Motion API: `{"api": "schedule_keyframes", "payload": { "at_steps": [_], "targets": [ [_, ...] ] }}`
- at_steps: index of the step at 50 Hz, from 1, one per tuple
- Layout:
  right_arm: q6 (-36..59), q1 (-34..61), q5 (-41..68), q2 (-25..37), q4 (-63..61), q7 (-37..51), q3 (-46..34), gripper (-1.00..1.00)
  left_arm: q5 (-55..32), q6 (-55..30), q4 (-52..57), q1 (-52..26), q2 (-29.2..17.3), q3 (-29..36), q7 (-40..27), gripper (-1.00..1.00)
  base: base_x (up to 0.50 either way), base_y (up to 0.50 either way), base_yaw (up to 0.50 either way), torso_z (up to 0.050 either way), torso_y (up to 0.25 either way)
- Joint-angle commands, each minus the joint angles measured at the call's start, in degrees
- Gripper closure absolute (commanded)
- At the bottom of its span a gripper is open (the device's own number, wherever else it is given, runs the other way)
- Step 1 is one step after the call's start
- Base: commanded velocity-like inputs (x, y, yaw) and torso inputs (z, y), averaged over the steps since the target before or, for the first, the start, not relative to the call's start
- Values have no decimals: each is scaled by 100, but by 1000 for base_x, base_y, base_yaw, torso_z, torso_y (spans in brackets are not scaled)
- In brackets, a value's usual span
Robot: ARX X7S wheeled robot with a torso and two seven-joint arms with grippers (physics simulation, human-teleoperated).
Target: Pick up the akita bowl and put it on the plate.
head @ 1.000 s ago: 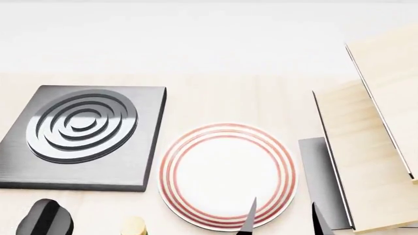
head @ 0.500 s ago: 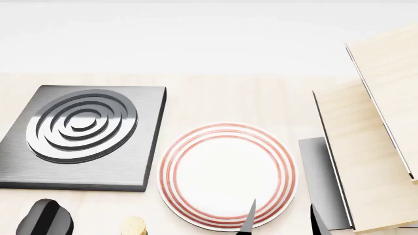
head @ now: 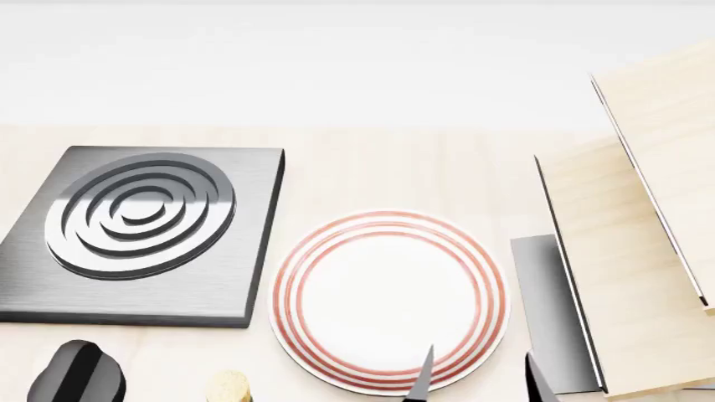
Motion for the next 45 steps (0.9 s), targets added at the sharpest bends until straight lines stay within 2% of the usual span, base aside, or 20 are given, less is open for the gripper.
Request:
{"api": "schedule_keyframes", "payload": {
  "at_steps": [1, 15, 45],
  "targets": [
    [-27, 45, 2, -15, 114, 1, -42, -100, -179, -198, -65, 204, -148, 79, -220, -100, 0, 0, 0, 0, 0],
    [-53, 74, -5, -30, 210, 13, -92, -100, -21, -451, 63, 572, -194, 19, 80, -100, 0, 0, 0, 0, 0],
    [-45, 143, -25, -30, 301, 62, -200, -100, 249, -582, -139, 746, -70, 298, 327, -100, 0, 0, 0, 0, 0]
  ]
}}
